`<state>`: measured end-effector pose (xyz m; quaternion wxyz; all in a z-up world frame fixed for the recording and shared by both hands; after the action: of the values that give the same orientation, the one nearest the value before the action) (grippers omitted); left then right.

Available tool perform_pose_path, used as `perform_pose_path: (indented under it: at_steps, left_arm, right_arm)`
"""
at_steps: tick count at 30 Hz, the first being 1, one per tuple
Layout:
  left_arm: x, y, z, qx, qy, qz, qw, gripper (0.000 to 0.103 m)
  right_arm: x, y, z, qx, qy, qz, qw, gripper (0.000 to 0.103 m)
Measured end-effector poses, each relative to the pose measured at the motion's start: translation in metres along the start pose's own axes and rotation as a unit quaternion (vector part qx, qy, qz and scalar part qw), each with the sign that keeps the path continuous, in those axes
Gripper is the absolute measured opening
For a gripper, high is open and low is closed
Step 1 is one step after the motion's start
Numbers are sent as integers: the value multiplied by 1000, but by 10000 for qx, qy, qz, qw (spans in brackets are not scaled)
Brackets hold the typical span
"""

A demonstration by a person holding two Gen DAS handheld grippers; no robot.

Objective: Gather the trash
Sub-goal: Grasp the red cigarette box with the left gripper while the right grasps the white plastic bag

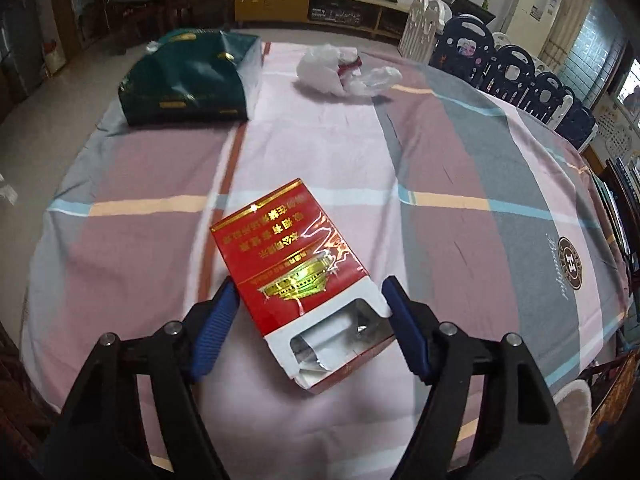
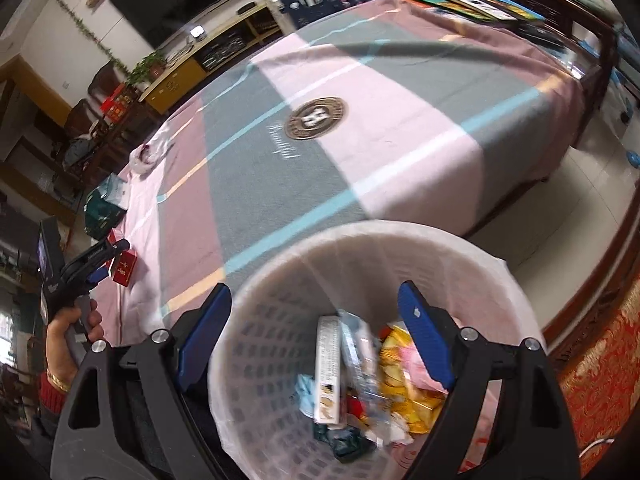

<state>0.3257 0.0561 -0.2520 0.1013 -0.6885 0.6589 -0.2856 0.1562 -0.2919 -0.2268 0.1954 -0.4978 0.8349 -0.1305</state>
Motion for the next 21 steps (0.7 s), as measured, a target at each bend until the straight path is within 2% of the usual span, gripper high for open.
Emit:
perform_pose_path:
  at_steps: [5,8,12,14,18,21]
  left_arm:
    - [-46,-6,-44,611,64,-43,9981,72]
    - [-65,-4,-55,877,251,-161,9957,72]
    - [-85,2,-48,756,479,-704,9935,72]
    - [-95,2,-45,723,503,-897,9921,72]
    - [-99,-4,-40,711,419,-809,9933,72]
    - [-102,-5,-37,649,575,-881,9923,72]
  right_arm:
    - [-82,-30,18,159,-380,-663,9969,84]
    - [-155,-52,34,365,-728,-1163,9899,84]
    - [-246,-90,65,560,-740,-1779,9797,84]
    - [-288,-116,84,609,-895,-1972,9744,84]
    - [-358,-174,132,724,-611,-2256,9696,84]
    - [-394,-204,176,460,-531,-2164,9738,84]
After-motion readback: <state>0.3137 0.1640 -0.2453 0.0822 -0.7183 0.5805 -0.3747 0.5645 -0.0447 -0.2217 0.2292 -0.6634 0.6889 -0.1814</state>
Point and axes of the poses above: each gripper's, at about its wrist camera, not at the fingertips, and z roughly the way its jaws point, x to its right, y to its underside, the point moved 3 cm from there along z, roughly the way its jaws point, and after that the axes turned 13 degrees about y, right-handed, at the moved point
